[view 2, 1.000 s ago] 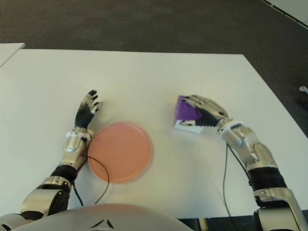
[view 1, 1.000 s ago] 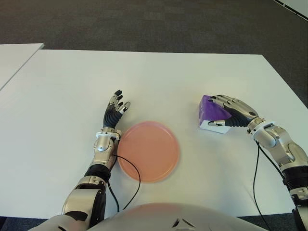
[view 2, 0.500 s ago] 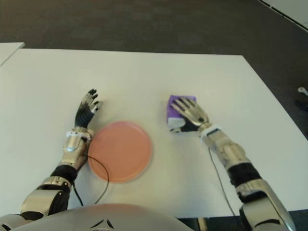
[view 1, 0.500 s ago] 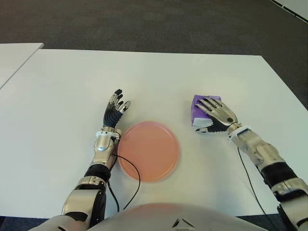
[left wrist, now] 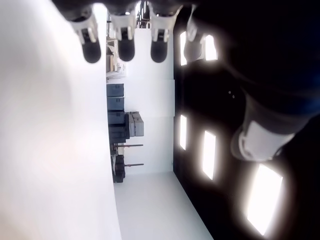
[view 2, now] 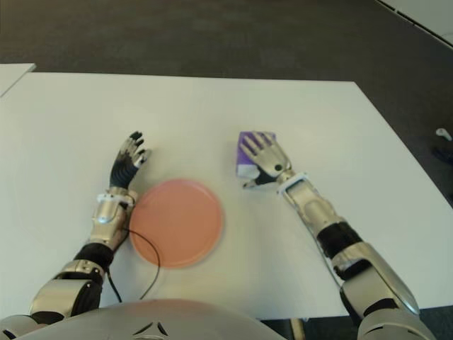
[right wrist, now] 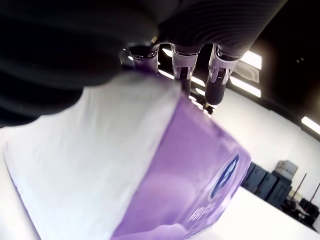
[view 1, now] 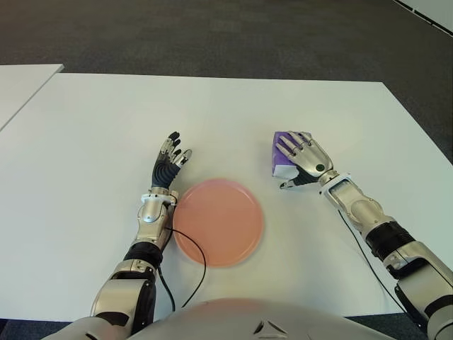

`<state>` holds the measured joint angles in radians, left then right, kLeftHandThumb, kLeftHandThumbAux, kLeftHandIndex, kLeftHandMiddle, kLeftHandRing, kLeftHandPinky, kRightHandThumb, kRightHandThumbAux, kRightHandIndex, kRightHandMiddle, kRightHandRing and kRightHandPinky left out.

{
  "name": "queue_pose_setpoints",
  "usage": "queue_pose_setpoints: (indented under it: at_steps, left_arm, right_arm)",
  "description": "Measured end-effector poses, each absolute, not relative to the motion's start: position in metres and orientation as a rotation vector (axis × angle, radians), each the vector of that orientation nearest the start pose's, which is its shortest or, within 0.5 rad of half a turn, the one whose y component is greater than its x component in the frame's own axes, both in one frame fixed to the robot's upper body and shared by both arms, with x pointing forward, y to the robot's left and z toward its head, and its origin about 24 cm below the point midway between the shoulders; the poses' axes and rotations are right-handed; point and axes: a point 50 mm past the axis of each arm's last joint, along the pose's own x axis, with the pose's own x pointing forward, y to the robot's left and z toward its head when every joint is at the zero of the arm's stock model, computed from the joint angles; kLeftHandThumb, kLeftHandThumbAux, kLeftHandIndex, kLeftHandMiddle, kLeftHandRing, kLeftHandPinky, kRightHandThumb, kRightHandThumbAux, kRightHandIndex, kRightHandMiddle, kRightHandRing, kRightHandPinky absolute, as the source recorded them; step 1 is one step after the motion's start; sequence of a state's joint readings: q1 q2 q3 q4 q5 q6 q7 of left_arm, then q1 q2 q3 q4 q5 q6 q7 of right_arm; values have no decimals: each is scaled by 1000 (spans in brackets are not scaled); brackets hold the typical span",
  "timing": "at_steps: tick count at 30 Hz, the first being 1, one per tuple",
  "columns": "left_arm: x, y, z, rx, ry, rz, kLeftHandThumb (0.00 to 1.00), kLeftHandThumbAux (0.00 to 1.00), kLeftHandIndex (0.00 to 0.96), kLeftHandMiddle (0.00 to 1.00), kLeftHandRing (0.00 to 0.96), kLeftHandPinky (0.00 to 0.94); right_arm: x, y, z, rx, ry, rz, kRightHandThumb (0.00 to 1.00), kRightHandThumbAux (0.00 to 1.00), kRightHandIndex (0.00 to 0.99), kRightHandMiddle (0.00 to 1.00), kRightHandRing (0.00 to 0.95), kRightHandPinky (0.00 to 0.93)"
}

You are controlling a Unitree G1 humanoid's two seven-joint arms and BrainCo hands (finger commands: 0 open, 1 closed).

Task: Put the tissue paper into the plate.

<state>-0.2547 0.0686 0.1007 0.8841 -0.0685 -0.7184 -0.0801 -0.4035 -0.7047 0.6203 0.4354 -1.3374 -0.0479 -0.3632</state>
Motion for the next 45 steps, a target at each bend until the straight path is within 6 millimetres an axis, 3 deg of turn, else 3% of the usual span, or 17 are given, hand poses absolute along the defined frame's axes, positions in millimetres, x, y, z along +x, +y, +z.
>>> queue_pose_setpoints:
  at_steps: [33,35,37,40,45]
  left_arm:
    - [265,174,-20,2,-85,7,0,594,0,0,0,0]
    - [265,174,-20,2,-86,7,0,595,0,0,0,0]
    - [265,174,-20,2,-88,8,0,595,0,0,0,0]
    - [265,174,-20,2,-89,8,0,594,0,0,0,0]
    - [264,174,-19,1,-89,10,0,593,0,0,0,0]
  right_arm:
    - [305,-184,27,-2066,-533,328,177,599,0,0,0,0]
    - [305,-184,27,-2050,-529,319,225,633,1,43,47,72]
    - [304,-185,26,-2028,-533,302,348,659,117,211,216,242]
    - [302,-186,22,-1990,-554,266,671,681,282,415,499,545]
    - [298,-187,13,-1910,-607,174,816,683,373,483,704,774]
